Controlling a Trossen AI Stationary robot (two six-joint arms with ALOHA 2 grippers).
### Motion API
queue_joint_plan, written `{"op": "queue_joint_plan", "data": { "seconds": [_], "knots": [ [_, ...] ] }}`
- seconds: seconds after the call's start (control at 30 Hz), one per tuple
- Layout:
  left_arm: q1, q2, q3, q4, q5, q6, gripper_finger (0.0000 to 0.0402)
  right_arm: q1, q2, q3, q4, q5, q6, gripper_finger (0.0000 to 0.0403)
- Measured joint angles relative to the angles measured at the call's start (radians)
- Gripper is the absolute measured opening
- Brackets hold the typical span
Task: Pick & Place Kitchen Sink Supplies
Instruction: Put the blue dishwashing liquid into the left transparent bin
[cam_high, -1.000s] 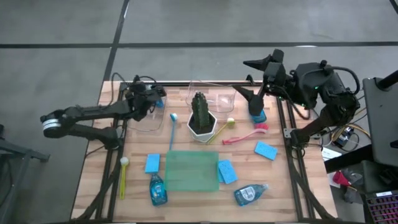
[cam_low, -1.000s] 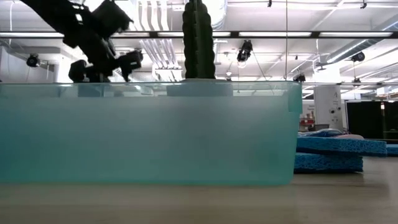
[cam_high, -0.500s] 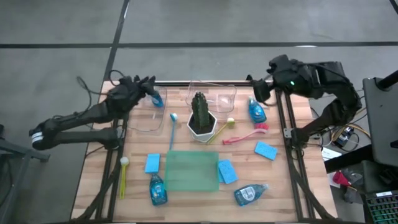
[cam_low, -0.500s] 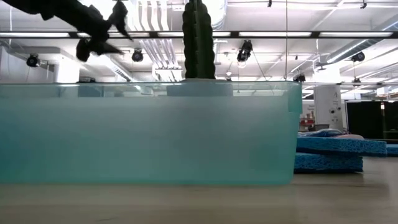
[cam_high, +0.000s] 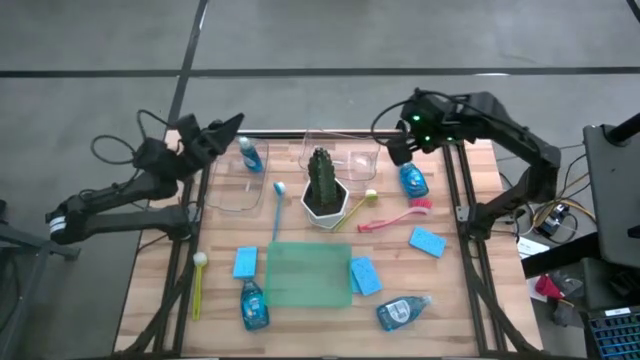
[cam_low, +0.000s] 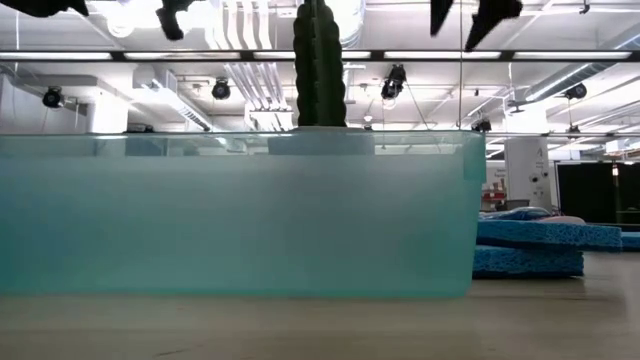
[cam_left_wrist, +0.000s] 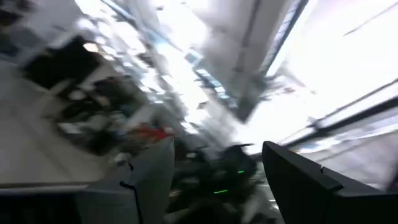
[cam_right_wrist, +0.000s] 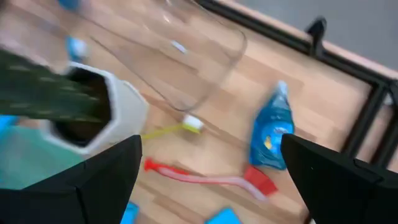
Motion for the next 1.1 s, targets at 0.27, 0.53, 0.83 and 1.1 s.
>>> {"op": "queue_joint_plan", "data": {
  "seconds": [0.27, 0.53, 0.83, 1.1],
  "knots": [
    [-0.004, 0.002, 0.0, 0.125, 0.091, -0.078, 0.0246, -0.119, -0.001, -0.25, 0.05, -0.063, -0.1, 0.0381],
    [-0.015, 0.004, 0.0, 0.139, 0.097, -0.081, 0.0246, -0.286, -0.022, -0.51, 0.224, -0.191, -0.233, 0.0381],
    [-0.014, 0.008, 0.0, 0.14, 0.096, -0.065, 0.0246, -0.412, -0.032, -0.755, 0.404, -0.217, -0.342, 0.0381],
    [-0.014, 0.017, 0.0, 0.14, 0.092, -0.044, 0.0245, -0.479, -0.032, -0.931, 0.588, -0.272, -0.349, 0.0381]
  ]
}}
